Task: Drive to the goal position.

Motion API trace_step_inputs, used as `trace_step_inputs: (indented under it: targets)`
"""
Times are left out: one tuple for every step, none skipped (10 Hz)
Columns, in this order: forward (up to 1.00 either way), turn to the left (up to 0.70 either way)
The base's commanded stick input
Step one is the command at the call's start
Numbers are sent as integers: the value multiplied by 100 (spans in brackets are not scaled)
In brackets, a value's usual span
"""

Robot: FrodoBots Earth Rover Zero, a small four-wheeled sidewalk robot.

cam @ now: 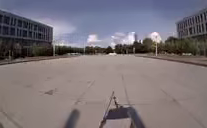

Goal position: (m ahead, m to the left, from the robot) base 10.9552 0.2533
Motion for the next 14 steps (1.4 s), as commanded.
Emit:
trace_step_inputs:
  targets:
    - [100, -8]
    - [100, -1]
    - [100, -1]
    - [100, -5]
    - [100, -21]
    - [100, -35]
    - [100, -11]
    - [100, -1]
    - [100, -1]
    - [100, -1]
    - [100, -1]
    - [100, -1]
    - [100, -1]
    - [100, -1]
